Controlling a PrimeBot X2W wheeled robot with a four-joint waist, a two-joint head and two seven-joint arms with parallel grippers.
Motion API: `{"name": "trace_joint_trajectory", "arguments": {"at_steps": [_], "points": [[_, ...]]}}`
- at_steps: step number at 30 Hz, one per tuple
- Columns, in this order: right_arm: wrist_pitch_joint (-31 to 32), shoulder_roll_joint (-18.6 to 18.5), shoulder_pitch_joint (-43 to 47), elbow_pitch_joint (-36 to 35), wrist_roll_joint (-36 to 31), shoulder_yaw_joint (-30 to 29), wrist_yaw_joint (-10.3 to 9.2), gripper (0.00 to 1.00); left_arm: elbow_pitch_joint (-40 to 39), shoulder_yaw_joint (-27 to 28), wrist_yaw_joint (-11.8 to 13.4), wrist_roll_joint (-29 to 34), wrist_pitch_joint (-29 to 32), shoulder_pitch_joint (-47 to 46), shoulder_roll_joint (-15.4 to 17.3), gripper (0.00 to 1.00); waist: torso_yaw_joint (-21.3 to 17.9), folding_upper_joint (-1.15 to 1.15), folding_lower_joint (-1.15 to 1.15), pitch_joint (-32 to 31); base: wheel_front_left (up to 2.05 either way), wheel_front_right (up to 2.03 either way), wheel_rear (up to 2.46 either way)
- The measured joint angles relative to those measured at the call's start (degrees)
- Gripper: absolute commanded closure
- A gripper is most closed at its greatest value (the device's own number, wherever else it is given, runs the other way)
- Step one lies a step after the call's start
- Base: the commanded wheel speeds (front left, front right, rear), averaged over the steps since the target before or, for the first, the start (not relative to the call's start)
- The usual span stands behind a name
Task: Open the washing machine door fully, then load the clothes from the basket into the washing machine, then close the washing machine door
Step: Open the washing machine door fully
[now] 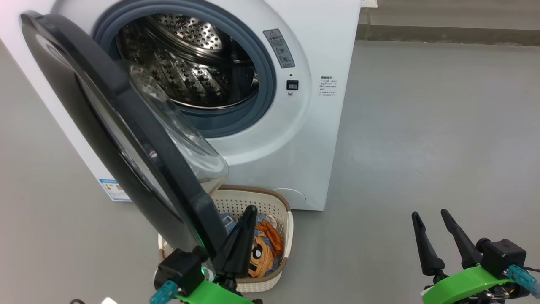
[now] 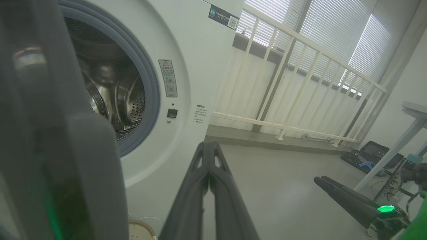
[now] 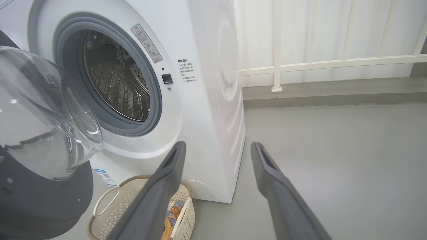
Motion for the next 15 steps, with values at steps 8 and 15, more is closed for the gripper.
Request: {"name": "trace_joint_trajectory", "arguments": {"at_steps": [8, 15], "points": [[0.0, 0.0, 0.0, -0.7, -0.1, 0.0, 0.0, 0.0, 6.8, 2.0, 0.4, -1.8, -0.1, -1.5, 0.0, 1.0, 0.2, 0.0, 0.0, 0.5, 0.0, 0.0, 0.0], [0.0, 0.0, 0.0, -0.8, -0.1, 0.0, 0.0, 0.0, 8.4, 3.3, 0.4, -2.5, -0.2, -2.3, -0.1, 1.0, 0.8, 0.0, 0.0, 0.8, 0.0, 0.0, 0.0]]}}
